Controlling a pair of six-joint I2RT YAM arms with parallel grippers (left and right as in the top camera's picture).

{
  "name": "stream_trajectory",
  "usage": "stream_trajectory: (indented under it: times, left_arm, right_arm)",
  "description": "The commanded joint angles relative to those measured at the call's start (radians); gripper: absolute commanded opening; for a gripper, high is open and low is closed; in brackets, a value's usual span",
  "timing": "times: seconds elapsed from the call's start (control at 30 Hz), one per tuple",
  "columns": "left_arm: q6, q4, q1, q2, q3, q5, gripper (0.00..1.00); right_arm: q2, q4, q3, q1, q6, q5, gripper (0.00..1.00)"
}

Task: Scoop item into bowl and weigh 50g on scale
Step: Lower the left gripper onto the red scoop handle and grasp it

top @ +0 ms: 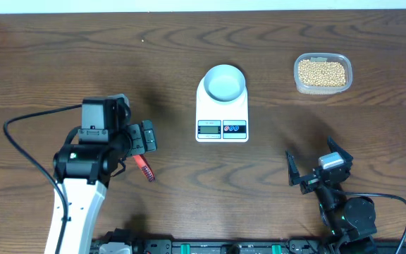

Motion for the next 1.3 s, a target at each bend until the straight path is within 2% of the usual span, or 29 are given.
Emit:
stream_trajectory:
  times: [0.0, 0.07, 0.13, 0.3, 0.53, 1.27]
  left_arm:
    - [-0.052, -0.011, 0.005, 0.025, 0.011, -0.037, 0.98]
    - [-0.157, -0.024, 0.005, 0.042, 0.000, -0.101, 0.98]
    - [-0.204, -0.024, 0.005, 0.055, -0.016, -0.136, 0.98]
    - [-0.230, 0.006, 0.005, 0.071, -0.056, -0.154, 0.98]
    - [-0.330, 0.059, 0.005, 0.077, -0.131, -0.204, 0.98]
    - [-0.381, 0.196, 0.005, 0.326, -0.207, -0.163, 0.98]
  right_arm:
    - [-0.007, -0.005, -0.002, -0.003, -0.010, 0.001, 0.99]
    - [-0.007, -0.005, -0.002, -0.003, -0.010, 0.001, 0.99]
    - [-0.007, -0.005, -0.002, -0.003, -0.010, 0.001, 0.99]
    - [-0.007, -0.005, -0.002, -0.003, -0.010, 0.001, 0.99]
    - [-0.007, -0.005, -0.002, -0.003, -0.010, 0.001, 0.99]
    - [-0.007, -0.005, -0.002, -0.003, -0.010, 0.001, 0.99]
